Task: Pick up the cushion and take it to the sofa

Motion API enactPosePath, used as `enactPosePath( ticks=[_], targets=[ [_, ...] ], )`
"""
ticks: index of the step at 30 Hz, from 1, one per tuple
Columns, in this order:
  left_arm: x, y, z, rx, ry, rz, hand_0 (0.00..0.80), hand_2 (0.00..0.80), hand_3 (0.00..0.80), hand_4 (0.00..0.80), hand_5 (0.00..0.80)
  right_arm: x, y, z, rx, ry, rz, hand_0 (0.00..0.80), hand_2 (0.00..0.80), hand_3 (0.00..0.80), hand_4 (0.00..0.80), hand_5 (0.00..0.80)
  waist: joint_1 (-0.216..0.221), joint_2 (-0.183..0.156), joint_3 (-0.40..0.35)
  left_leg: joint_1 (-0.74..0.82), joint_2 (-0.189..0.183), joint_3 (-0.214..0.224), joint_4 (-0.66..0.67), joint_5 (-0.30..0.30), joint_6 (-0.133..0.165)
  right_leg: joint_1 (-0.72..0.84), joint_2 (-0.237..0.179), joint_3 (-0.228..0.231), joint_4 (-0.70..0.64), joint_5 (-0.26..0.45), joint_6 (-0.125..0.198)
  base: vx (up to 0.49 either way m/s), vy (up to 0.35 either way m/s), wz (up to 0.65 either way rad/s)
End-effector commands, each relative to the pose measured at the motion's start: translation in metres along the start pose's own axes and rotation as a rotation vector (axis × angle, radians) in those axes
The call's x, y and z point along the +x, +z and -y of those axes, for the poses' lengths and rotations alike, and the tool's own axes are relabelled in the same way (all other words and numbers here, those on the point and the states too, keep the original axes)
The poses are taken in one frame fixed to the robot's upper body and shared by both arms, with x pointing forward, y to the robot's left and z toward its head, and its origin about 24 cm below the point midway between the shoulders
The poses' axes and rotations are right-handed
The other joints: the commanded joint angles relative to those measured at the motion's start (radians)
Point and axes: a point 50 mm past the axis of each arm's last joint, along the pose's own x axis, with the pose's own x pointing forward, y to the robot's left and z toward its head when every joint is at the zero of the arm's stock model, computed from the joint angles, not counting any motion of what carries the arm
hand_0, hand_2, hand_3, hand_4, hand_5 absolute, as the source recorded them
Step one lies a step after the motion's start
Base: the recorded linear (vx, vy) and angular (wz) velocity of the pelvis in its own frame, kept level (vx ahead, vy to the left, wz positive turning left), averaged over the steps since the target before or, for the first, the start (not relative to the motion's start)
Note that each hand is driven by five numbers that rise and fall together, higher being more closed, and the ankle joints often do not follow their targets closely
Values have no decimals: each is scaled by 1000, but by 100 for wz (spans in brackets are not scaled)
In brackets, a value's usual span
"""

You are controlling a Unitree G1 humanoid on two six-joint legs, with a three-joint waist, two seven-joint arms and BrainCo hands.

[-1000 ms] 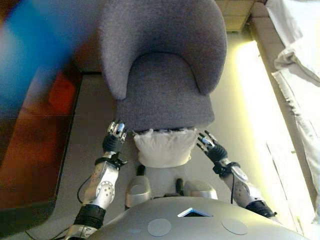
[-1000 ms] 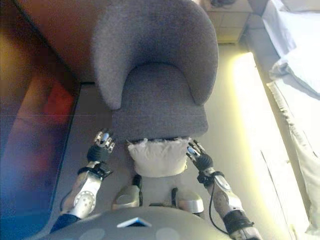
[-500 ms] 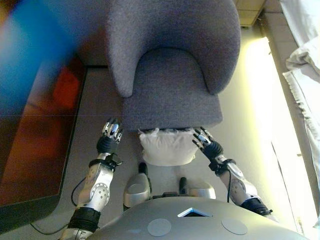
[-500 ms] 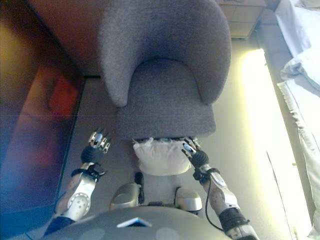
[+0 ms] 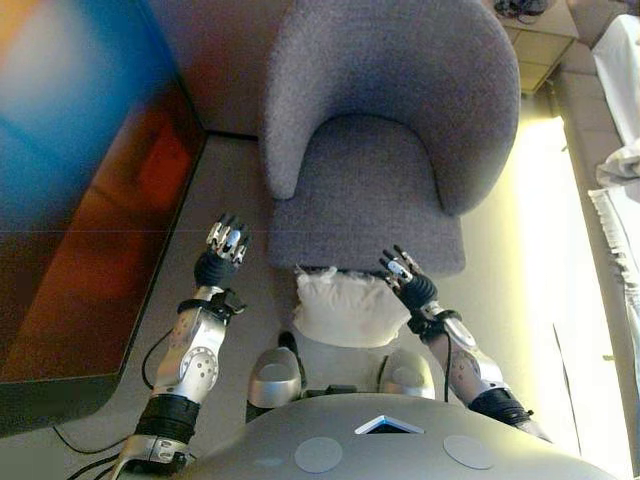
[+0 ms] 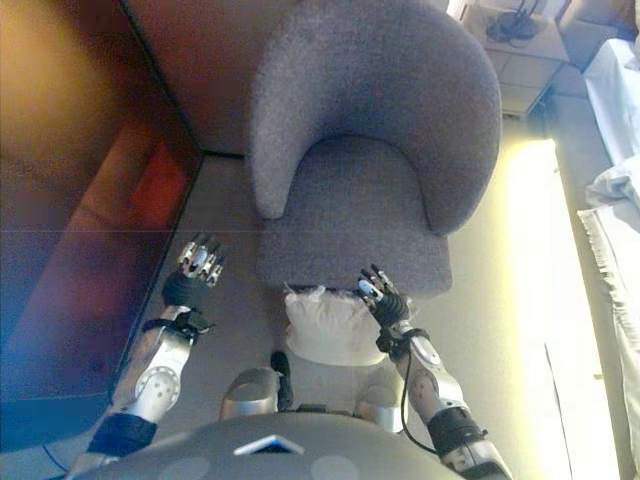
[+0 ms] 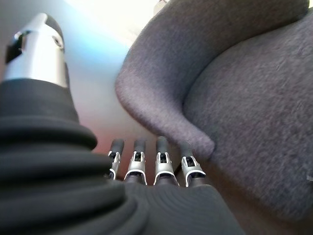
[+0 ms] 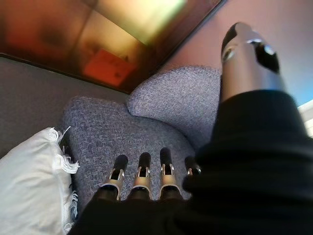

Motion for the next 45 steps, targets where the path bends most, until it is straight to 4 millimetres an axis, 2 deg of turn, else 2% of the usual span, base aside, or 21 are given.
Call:
enactPosePath(
  ticks=[1, 3, 6, 8, 13, 15, 16, 17, 18, 19, 20, 21, 23, 26, 28, 30, 32, 34, 39, 45],
  targets=[
    [3, 26, 6, 46, -69, 123, 0, 0, 0, 0, 0, 9, 20, -12, 13, 75, 94, 0, 0, 0, 0, 0, -3, -53, 7, -19, 65, -106, 142, -100, -89, 43, -32, 14, -247, 333, 66, 151, -351, 6],
    [2, 27, 4, 49, -75, 121, 0, 0, 0, 0, 0, 11, 22, -10, 12, 72, 92, 0, 0, 0, 0, 0, -9, -50, 6, -11, 114, -98, 160, -114, -111, 25, -30, 15, -282, 358, 69, 169, -313, 5],
    [0, 24, 2, 51, -59, 105, 0, 0, 0, 0, 0, 13, 25, -10, -3, 87, 73, 0, 0, 0, 0, 0, -3, -50, -5, -3, 164, -87, 178, -117, -130, 34, -28, -16, -274, 344, 69, 161, -245, 29],
    [-1, 23, -1, 63, -44, 100, 0, 0, 0, 0, 0, 13, 26, -10, -18, 105, 62, 0, 0, 0, 0, 0, -2, -47, -16, -6, 192, -114, 181, -110, -143, 43, -10, 10, -263, 304, 69, 185, -245, -12],
    [1, 19, -5, 28, 20, 69, 0, 0, 0, 0, 0, 10, 28, -12, -73, 120, 29, 0, 0, 0, 0, 0, -27, -36, -35, 40, 251, -137, 112, -31, -154, 38, 66, 54, -188, 168, 69, 168, -133, 13],
    [3, 14, -2, 51, 20, 49, 0, 0, 0, 0, 0, 9, 30, -8, -86, 107, 35, 0, 0, 0, 0, 0, -35, -29, -41, 37, 274, -131, 126, 35, -166, 50, 97, 45, -184, 141, 54, 107, -119, 7],
    [4, 12, 0, 71, 12, 36, 0, 0, 0, 0, 0, 8, 32, -6, -113, 98, 48, 0, 0, 0, 0, 0, -33, -25, -39, 18, 275, -140, 156, 79, -174, 64, 111, 32, -189, 132, 41, 66, -130, 14],
    [6, 10, 3, 85, 1, 24, 0, 0, 0, 0, 0, 7, 36, -3, -156, 82, 65, 0, 0, 0, 0, 0, -32, -19, -37, -3, 266, -148, 179, 96, -178, 81, 122, 15, -195, 124, 31, 56, -110, 25],
    [9, 9, 6, 88, -10, 13, 0, 0, 0, 0, 0, 7, 39, -1, -202, 64, 84, 0, 0, 0, 0, 0, -35, -14, -36, -11, 259, -133, 180, 96, -179, 94, 122, -3, -199, 119, 28, 50, -19, 42],
    [13, 8, 8, 89, -23, 2, 0, 0, 0, 0, 0, 7, 42, 1, -250, 43, 105, 0, 0, 0, 0, 0, -38, -2, -37, -9, 251, -101, 128, 103, -183, 106, 116, -24, -201, 115, 33, 29, 51, 54],
    [15, 9, 10, 89, -30, -3, 0, 0, 0, 0, 0, 7, 44, 1, -267, 36, 117, 0, 0, 0, 0, 0, -39, 2, -38, -2, 244, -88, 97, 102, -182, 107, 110, -33, -201, 117, 37, 39, 122, 68],
    [19, 9, 13, 84, -46, -19, 0, 0, 0, 0, 0, 7, 49, 0, -294, 27, 142, 0, 0, 0, 0, 0, -41, 13, -40, 11, 226, -95, 36, 84, -175, 94, 92, -37, -186, 119, 42, 41, 106, 61],
    [22, 9, 17, 94, -91, -30, 0, 0, 0, 0, 0, 7, 54, 1, -274, 12, 171, 0, 0, 0, 0, 0, -48, 18, -43, 28, 206, -93, 2, 67, -170, 94, 67, -42, -178, 126, 52, 57, 68, 38],
    [20, 9, 23, 88, -148, -38, 0, 0, 0, 0, 0, 5, 55, -4, -161, 53, 204, 0, 0, 0, 0, 0, -43, 20, -49, 51, 180, -102, -37, 59, -166, 104, 43, -61, -200, 157, 65, 87, 1, 15],
    [17, 8, 27, 9, -205, -55, 0, 0, 0, 0, 0, 5, 52, -11, -3, 137, 202, 0, 0, 0, 0, 0, -40, 21, -51, 63, 171, -102, -51, 54, -159, 105, 38, -62, -211, 167, 69, 69, -11, 6],
    [12, -1, 39, -267, -353, -121, 0, 0, 0, 0, 0, 4, 42, -23, 265, 288, 189, 0, 0, 0, 0, 0, -36, 25, -49, 74, 173, -91, -64, 54, -156, 112, 39, -73, -221, 167, 69, 39, -5, 2],
    [4, -12, 51, -530, -501, -158, 0, 0, 0, 0, 0, 2, 31, -37, 549, 510, 182, 0, 0, 0, 0, 0, -32, 27, -53, 76, 177, -78, -77, 56, -154, 113, 40, -90, -230, 169, 69, 0, 0, 0],
    [-2, -21, 57, -632, -566, -163, 0, 0, 0, 0, 0, 1, 28, -46, 714, 608, 197, 0, 0, 0, 0, 0, -28, 30, -59, 70, 185, -73, -82, 61, -156, 107, 43, -102, -232, 171, 69, 14, -31, 0],
    [-9, -29, 57, -648, -594, -155, 0, 0, 0, 0, 0, 3, 32, -48, 730, 592, 219, 0, 0, 0, 0, 0, -30, 33, -59, 67, 202, -69, -81, 66, -157, 98, 61, -90, -222, 151, 69, 6, -10, -1],
    [-12, -26, 52, -617, -585, -152, 0, 0, 0, 0, 0, -4, 23, -42, 698, 585, 201, 0, 0, 0, 0, 0, -29, 29, -69, 74, 206, -66, -90, 68, -159, 103, 79, -87, -244, 149, 69, 35, -11, 0]
  ],
)
